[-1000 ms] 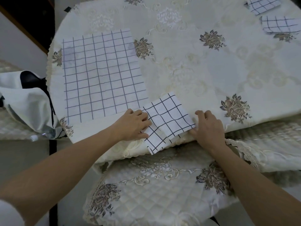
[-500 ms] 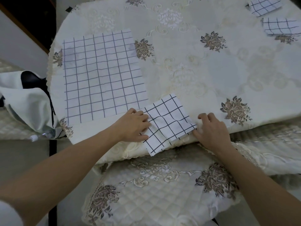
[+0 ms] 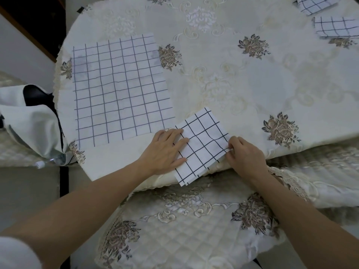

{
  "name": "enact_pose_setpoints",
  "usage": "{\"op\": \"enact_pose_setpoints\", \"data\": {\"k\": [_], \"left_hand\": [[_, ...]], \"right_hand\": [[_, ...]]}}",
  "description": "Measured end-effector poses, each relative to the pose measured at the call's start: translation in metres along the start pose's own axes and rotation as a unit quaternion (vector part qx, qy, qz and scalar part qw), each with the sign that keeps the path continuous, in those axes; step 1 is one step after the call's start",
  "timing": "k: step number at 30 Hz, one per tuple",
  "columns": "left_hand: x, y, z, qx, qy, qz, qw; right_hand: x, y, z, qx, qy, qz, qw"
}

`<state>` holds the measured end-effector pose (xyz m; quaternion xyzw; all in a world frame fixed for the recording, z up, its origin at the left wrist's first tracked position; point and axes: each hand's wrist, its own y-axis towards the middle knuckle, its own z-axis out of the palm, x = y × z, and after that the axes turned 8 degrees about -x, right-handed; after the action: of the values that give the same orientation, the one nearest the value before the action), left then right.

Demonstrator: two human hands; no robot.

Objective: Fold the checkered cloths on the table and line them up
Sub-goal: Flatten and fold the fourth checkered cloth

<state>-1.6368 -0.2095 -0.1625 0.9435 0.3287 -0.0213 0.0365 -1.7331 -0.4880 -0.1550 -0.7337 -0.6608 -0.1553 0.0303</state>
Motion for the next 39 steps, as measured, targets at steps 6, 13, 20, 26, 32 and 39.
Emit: {"op": "enact_pose_setpoints", "data": {"k": [6, 13, 20, 26, 32, 39], "left_hand": [[-0.005, 0.006, 0.001, 0.009, -0.002, 0.003, 1.0], [-0.009, 0.011, 0.007, 0.013, 0.011, 0.005, 1.0], [-0.011, 0.036, 0.0, -0.056, -0.021, 0.0, 0.998], [-0.007, 0.108, -0.01, -0.085, -0.075, -0.072, 0.991], [0.0, 0.159, -0.008, -0.012, -0.202, -0.197, 0.959], [0.004, 0.178, -0.003, 0.028, -0.276, -0.278, 0.92]], "right_hand": [[-0.005, 0.003, 0.003, -0.001, 0.055, 0.09, 0.994], [-0.013, 0.009, 0.004, -0.037, 0.112, 0.165, 0.979], [-0.02, 0.019, 0.002, -0.025, 0.193, 0.292, 0.936], [-0.012, 0.013, 0.002, -0.047, 0.294, 0.432, 0.851], [0.004, 0.019, 0.001, -0.095, 0.405, 0.517, 0.749], [-0.007, 0.036, 0.001, -0.125, 0.38, 0.525, 0.751]]}}
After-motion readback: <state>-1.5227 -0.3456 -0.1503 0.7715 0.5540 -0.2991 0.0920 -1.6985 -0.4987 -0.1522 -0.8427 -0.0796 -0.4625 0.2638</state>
